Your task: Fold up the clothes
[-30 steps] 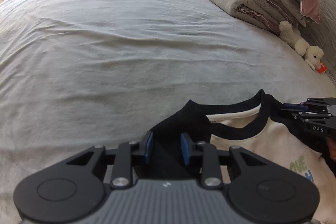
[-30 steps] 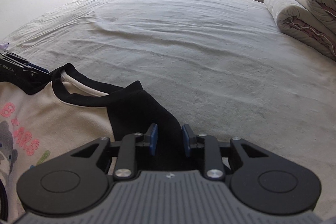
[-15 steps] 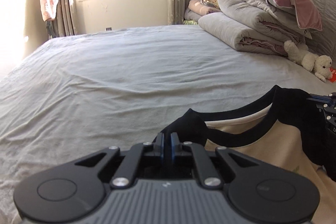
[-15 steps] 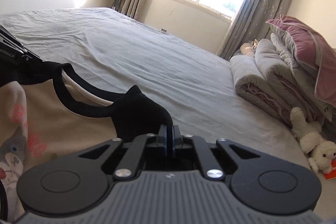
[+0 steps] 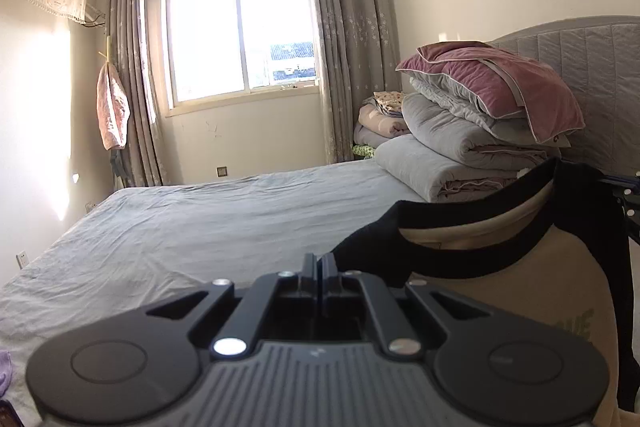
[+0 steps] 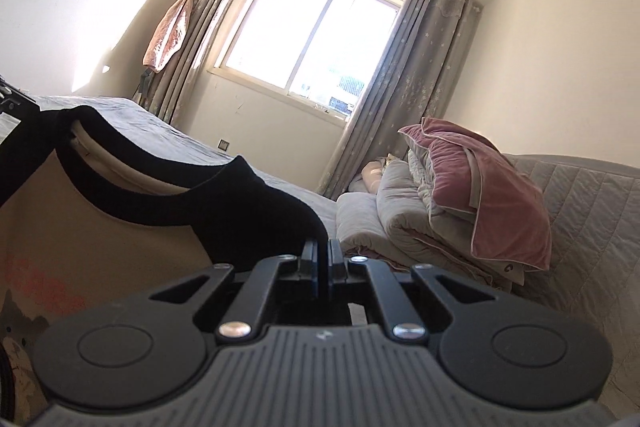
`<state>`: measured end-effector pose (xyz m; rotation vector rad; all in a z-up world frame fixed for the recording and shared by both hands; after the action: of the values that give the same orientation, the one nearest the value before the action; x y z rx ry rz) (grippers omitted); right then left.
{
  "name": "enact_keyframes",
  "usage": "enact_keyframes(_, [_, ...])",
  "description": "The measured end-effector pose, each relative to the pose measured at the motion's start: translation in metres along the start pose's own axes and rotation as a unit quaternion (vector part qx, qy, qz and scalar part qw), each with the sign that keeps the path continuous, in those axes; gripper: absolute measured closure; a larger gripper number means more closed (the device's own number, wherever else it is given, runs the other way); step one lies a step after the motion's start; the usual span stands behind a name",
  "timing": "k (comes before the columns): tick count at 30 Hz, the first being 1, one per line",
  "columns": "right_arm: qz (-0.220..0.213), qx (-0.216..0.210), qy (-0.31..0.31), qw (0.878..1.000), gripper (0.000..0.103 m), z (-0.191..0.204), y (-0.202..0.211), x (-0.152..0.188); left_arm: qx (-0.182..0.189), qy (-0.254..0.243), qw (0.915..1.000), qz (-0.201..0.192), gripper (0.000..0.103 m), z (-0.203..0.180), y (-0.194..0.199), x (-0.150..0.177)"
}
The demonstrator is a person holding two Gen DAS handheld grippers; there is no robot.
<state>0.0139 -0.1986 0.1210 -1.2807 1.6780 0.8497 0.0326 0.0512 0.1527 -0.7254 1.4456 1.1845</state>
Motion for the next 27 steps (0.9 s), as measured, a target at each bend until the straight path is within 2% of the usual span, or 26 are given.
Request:
enact_keyframes(4, [-0.017, 0.009, 0.002, 1.0, 0.098, -0.007, 0.003, -0.014, -0.012, -0.01, 0.9998, -0.013, 0.101, -0.005, 0.005, -0.015])
enact_keyframes(10, [-0.025, 0.02, 0.009, 0.999, 0.098, -0.003, -0.018, -0.016, -0.025, -0.014, 0.9995, -0.013, 0.101, -0.001, -0.015, -0.023])
enact_keyframes(27, [0.02, 0.02, 0.022, 0.999, 0.098, 0.052, -0.106, 0.021, -0.039, 0.012, 0.9979, 0.05, 0.101, 0.026, -0.134, 0.017])
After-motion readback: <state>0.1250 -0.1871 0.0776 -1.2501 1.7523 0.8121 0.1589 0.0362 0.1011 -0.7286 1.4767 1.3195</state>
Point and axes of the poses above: each gripper's, at about its wrist camera, not at the fingertips, and y roughly against the way its jaws point, z to its left, x to its underside, the point moved 3 cm from there along -y, roughly the way its jaws point, and after that the axes turned 10 degrees about x, right-handed, at the moved point
